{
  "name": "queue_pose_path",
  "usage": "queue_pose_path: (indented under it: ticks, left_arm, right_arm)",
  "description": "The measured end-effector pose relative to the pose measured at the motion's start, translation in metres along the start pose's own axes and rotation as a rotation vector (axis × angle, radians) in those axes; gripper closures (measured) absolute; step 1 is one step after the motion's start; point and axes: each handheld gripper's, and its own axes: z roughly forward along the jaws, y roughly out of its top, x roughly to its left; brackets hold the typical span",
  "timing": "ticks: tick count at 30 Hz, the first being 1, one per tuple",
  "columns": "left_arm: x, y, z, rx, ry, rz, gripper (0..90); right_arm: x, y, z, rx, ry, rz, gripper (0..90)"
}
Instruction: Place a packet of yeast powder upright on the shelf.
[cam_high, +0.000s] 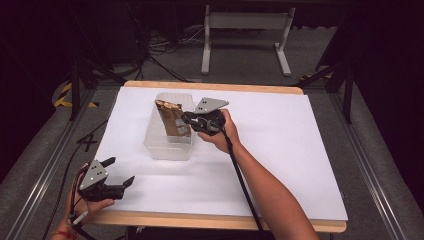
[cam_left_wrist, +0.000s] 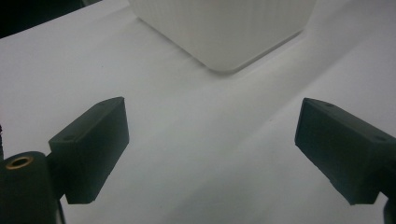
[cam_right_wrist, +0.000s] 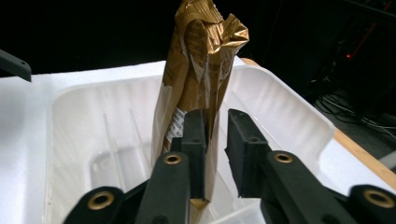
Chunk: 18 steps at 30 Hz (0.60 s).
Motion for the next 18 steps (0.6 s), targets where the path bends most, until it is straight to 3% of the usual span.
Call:
queue_pose_path:
  ticks: [7, 18]
  left_arm:
    - [0.002, 0.0, 0.001, 0.001, 0.002, 0.004, 10.7]
    - [0.005, 0.003, 0.002, -0.015, -0.004, -0.002, 10.6]
  right_arm:
    - [-0.004, -0.001, -0.009, 0.014, -0.012, -0.002, 70.8]
    - [-0.011, -0.005, -0.033, 0.072, -0.087, -0.029, 63.3]
